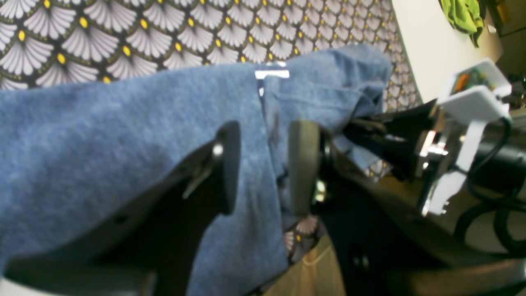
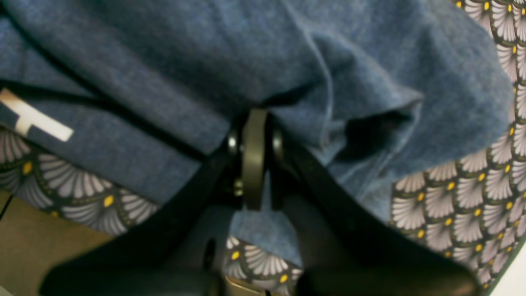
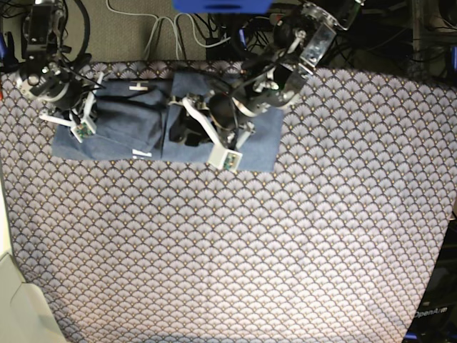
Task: Fold the T-shirt properly
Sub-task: 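Fold the strip end held by the left gripper toward the right gripper, then grasp the strip's other end with the right gripper, left gripper holding the fold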
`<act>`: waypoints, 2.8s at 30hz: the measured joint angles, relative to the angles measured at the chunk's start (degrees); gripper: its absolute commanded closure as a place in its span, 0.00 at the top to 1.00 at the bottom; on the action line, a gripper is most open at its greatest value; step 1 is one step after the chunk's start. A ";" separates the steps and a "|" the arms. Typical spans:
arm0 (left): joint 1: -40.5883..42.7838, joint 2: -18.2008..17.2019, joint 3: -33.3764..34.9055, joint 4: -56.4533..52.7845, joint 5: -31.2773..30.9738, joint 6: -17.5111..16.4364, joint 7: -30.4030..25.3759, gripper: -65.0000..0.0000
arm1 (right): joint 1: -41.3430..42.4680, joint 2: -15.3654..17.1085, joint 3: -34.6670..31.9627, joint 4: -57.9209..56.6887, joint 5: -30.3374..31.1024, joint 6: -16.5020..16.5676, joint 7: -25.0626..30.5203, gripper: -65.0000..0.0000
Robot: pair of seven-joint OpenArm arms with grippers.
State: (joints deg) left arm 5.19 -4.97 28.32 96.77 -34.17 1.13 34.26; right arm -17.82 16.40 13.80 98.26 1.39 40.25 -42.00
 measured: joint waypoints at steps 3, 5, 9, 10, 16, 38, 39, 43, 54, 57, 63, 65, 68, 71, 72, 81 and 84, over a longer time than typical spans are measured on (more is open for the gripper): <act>0.04 -0.35 -1.46 2.89 -0.63 -0.70 -0.04 0.31 | 0.00 0.48 0.07 0.28 -0.07 0.00 -0.22 0.00; 0.20 -1.95 -4.33 4.04 -1.05 -0.79 0.00 0.31 | -0.07 1.14 0.11 0.52 -0.07 0.02 -0.46 0.00; 3.56 -5.27 -11.93 3.78 -0.44 0.24 0.07 0.37 | -0.31 2.34 0.55 1.75 -0.70 0.00 -0.87 0.06; 4.72 -5.99 -13.31 3.74 -0.46 0.20 0.11 0.41 | -0.52 2.16 0.55 2.27 -0.55 0.00 -0.87 0.11; 6.84 -9.92 -16.39 3.72 -0.83 -0.83 0.04 0.63 | -0.96 1.90 0.52 6.54 -0.57 0.00 -0.83 0.43; 7.45 -10.43 -16.33 3.15 -0.85 -0.68 0.22 0.64 | 8.24 -1.79 18.51 -4.46 5.05 -0.24 -9.73 0.49; 7.45 -10.43 -16.33 3.21 -0.85 -0.68 0.24 0.64 | 8.26 -2.19 18.67 -4.44 5.05 -0.24 -9.66 0.49; 7.45 -10.40 -16.33 3.21 -0.85 -0.70 0.24 0.64 | 8.24 -3.26 18.67 -4.42 5.05 -0.22 -9.84 0.49; 7.45 -10.43 -16.33 3.19 -0.85 -0.68 0.22 0.64 | 8.52 -4.48 18.51 -0.59 5.05 -0.24 -12.57 0.49; 7.45 -10.43 -16.33 3.19 -0.85 -0.68 0.24 0.64 | 8.55 -5.33 18.34 -0.52 5.11 -0.22 -12.50 0.49; 7.45 -10.43 -16.33 3.19 -0.85 -0.68 0.24 0.64 | 8.57 -5.60 18.45 -3.32 5.09 -0.24 -12.39 0.49; 7.48 -10.43 -16.33 3.19 -0.85 -0.68 0.24 0.64 | 8.57 -5.62 18.45 -3.96 5.01 -0.24 -12.41 0.49; 7.45 -10.43 -16.33 3.21 -0.85 -0.66 0.24 0.64 | 8.63 -5.62 18.45 -4.20 5.05 -0.24 -12.24 0.49; 7.45 -10.43 -16.33 3.30 -0.85 -0.68 0.26 0.64 | 9.49 -5.62 18.45 -5.51 5.05 -0.24 -12.20 0.50; 7.48 -10.43 -16.33 3.39 -0.85 -0.68 0.26 0.64 | 9.99 -5.60 18.45 -6.43 5.05 -0.24 -12.13 0.50; 7.48 -10.40 -16.33 3.52 -0.85 -0.68 0.22 0.64 | 11.28 -4.55 18.45 -10.05 5.29 -0.24 -11.80 0.50; 7.85 -10.45 -16.33 3.52 -0.85 -0.61 0.22 0.64 | 11.30 -4.48 17.64 -10.29 5.07 -0.26 -11.78 0.50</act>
State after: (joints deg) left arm 13.04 -15.42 11.99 100.29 -35.03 0.51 34.48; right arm -6.52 11.92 31.44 87.96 6.46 39.99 -53.78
